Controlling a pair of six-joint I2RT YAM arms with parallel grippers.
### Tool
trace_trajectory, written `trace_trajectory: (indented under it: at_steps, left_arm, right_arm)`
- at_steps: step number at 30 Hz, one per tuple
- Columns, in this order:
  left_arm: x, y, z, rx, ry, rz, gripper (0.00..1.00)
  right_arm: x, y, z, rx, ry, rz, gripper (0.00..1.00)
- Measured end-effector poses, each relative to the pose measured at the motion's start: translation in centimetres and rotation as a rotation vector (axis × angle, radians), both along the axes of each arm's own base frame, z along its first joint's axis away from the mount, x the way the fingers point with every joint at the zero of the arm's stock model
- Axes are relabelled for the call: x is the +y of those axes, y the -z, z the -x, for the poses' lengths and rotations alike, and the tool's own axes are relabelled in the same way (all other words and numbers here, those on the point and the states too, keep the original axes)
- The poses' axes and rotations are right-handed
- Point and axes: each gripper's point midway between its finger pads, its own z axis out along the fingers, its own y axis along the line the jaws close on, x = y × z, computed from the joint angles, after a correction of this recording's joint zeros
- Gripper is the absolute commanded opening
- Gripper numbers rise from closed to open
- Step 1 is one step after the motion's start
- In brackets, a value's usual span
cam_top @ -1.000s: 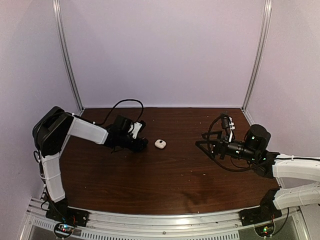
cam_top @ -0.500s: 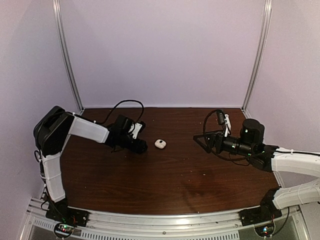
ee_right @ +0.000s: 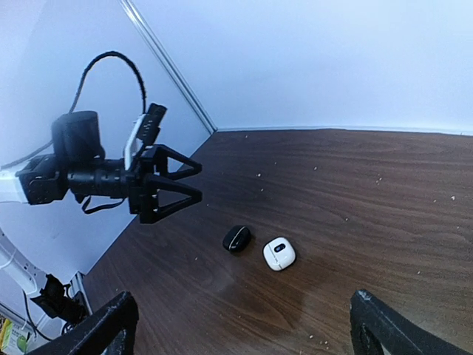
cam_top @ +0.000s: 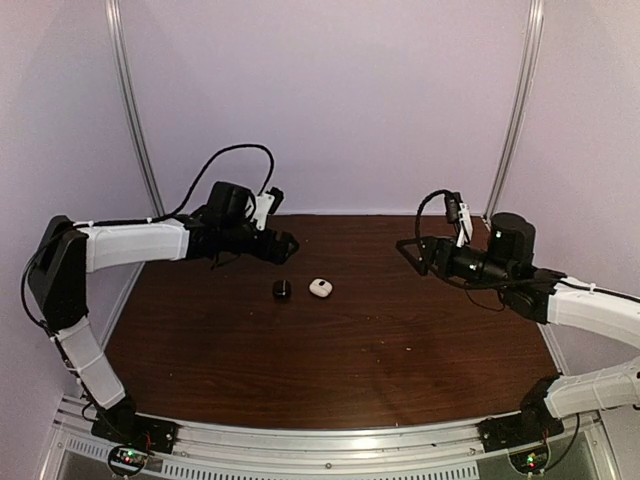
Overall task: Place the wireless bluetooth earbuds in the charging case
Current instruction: Reset both arms
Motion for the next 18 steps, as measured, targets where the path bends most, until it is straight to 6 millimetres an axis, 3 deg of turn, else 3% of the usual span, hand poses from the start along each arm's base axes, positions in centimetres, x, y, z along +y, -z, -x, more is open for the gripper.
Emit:
trace_trajectory:
  at_steps: [5,8,12,15,18]
  left_arm:
    - [1.7,-7.9,0.3,-0.159,-0.072,0.084,0.97]
    - [4.4,-12.9,1.8,-0.259,-0.15,0.171,0.98]
    - [8.4,-18.0,3.0,-0.347,-0.237,0.278,0.98]
    - [10.6,-18.7,3.8,-0.377,-0.287,0.321,0.98]
    - [11.3,-15.7,4.3,-0.326,-0.304,0.318,0.98]
  right_arm:
    - [-2.6,-2.2,-2.5,-0.038,0.103,-0.012,1.0]
    - [-4.8,-2.7,-4.0,-0.041,0.182,-0.009,1.0]
    - [-8.1,-2.4,-5.9,-0.026,0.293,0.009,1.0]
    - [-10.4,-1.4,-6.9,0.005,0.375,0.019,1.0]
    - [-12.0,0.9,-7.0,0.043,0.427,0.023,1.0]
